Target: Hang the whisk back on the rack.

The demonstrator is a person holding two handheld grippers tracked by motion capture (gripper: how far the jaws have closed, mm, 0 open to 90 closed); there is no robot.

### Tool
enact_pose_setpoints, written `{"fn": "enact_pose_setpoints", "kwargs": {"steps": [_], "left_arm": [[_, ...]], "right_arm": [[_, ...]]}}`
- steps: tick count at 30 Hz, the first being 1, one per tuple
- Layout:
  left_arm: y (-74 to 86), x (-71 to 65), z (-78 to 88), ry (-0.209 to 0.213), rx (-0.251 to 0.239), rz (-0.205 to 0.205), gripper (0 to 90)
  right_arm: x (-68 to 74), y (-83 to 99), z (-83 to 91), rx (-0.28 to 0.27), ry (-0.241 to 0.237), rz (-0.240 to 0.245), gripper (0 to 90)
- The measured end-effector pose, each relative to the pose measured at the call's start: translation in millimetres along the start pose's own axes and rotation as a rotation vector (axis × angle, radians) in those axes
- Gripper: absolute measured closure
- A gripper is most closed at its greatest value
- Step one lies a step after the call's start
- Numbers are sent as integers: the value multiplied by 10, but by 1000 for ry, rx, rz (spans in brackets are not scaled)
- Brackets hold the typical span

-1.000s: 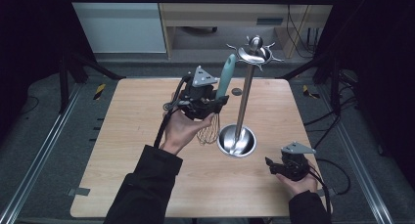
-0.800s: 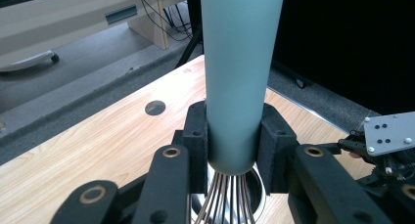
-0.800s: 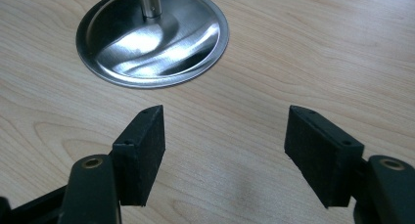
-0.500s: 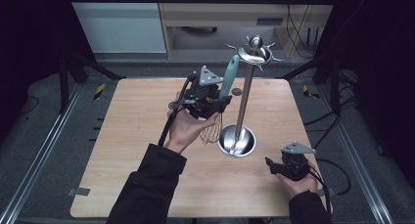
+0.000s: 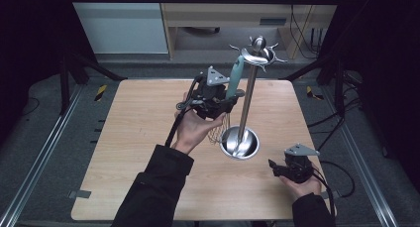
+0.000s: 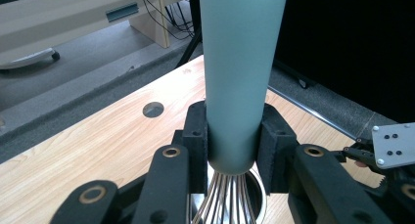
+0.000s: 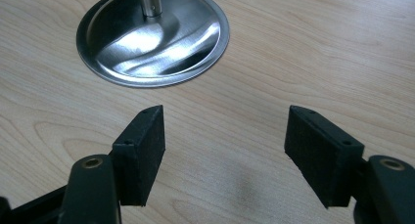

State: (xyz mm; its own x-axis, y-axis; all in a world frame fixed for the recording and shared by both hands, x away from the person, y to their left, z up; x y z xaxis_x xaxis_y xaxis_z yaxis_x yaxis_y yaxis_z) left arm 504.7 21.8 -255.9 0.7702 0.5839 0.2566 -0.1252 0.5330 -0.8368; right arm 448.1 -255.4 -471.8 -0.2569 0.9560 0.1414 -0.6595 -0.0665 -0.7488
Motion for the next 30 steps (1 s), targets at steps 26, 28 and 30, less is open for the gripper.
{"fn": "enact_pose_setpoints", "kwargs": {"steps": [26,28,30], "left_arm": [[42,-49,-210,-65,-88,4,685],[45,-46,-214,-66,-91,4,685],[46,-51,-226,-80,-97,2,685]], "right_arm": [[3,4,-4,12,2,-9,306],[4,5,-4,12,2,-12,306],[4,5,-4,12,2,-11,306]]}}
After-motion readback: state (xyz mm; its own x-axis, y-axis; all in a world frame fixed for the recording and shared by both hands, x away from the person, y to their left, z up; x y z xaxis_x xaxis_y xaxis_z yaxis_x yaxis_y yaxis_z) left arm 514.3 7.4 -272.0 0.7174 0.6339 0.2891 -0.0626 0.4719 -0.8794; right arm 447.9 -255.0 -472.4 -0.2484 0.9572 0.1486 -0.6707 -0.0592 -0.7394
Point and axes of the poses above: each handheld gripper's, and its own axes: z roughly backward along the jaws, y roughly out of its underside, x roughly to its left, the point moved 1 cm from there along -z, roughly forward along the jaws, and after that the axes turned 15 degrees about -z, right-handed, at the moved point
